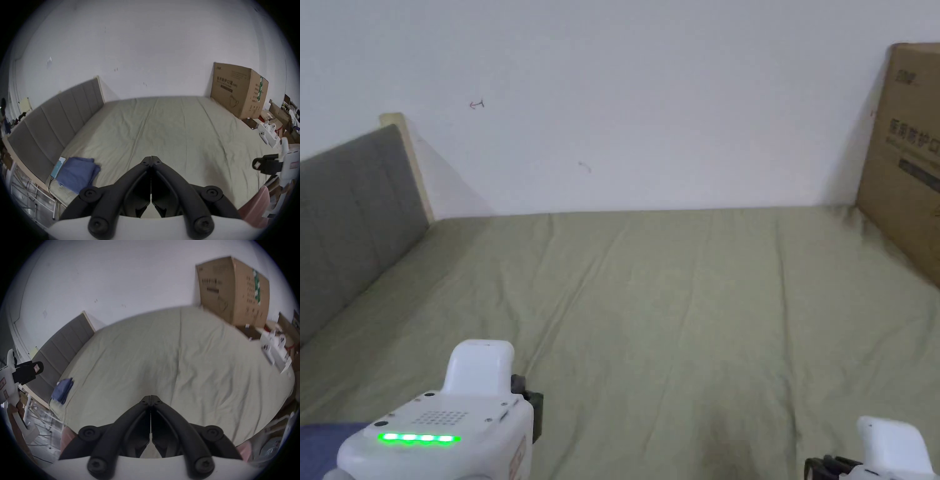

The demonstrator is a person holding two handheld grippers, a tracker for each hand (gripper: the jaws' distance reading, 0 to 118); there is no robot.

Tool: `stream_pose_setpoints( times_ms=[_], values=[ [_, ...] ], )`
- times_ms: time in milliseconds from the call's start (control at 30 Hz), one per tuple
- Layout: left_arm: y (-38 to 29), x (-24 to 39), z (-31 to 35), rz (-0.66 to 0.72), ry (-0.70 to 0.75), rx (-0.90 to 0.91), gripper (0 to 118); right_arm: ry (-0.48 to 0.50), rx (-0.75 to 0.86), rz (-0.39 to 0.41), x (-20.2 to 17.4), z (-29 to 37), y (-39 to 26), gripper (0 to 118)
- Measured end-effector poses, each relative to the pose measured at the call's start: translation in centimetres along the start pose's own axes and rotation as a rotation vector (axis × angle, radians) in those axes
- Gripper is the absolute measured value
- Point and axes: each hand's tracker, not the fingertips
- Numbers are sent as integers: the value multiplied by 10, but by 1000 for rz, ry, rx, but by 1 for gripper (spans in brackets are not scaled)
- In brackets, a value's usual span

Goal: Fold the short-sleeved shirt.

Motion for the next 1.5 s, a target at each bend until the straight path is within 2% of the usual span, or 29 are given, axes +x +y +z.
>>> stream_pose_setpoints(
  times_ms=[100, 167, 200, 300, 500, 567, 667, 700, 733, 767, 800, 867, 1033, 1167, 1300, 1500],
  values=[
    [3, 17, 16, 43, -4, 69, 0, -61, 148, 67, -7, 34, 12, 0],
    [3, 24, 30, 91, -30, 132, 0, -128, 228, 138, -14, 46, 13, 0],
    [2, 29, 37, 76, -32, 191, 0, -147, 268, 157, -17, 53, 14, 0],
    [7, 46, 52, 17, 81, 297, 0, -166, 374, 174, -25, 70, 17, 0],
    [12, 54, 68, 77, 17, 319, 1, -188, 517, 232, -41, 91, 23, 4],
    [10, 57, 71, 81, 31, 325, 18, -208, 544, 252, -59, 101, 24, 26],
    [7, 60, 70, 56, 54, 335, 31, -260, 558, 292, -73, 100, 24, 44],
    [7, 59, 68, 52, 44, 326, 47, -272, 549, 298, -68, 98, 28, 69],
    [7, 56, 64, 62, 30, 301, 75, -263, 552, 291, -68, 98, 27, 97],
    [7, 55, 62, 73, 16, 286, 94, -243, 562, 276, -68, 99, 27, 106],
    [6, 53, 61, 86, -1, 287, 105, -228, 565, 264, -70, 102, 26, 109],
    [5, 51, 62, 109, -8, 298, 111, -209, 575, 246, -64, 103, 28, 110],
    [8, 49, 58, 104, -13, 305, 111, -243, 588, 272, -70, 103, 31, 111],
    [10, 49, 52, 96, -27, 290, 111, -224, 589, 251, -67, 103, 32, 111],
    [12, 45, 55, 153, -62, 267, 111, -236, 590, 260, -66, 102, 31, 111],
    [17, 50, 58, 57, -44, 274, 111, -222, 585, 238, -61, 101, 31, 111]
  ],
)
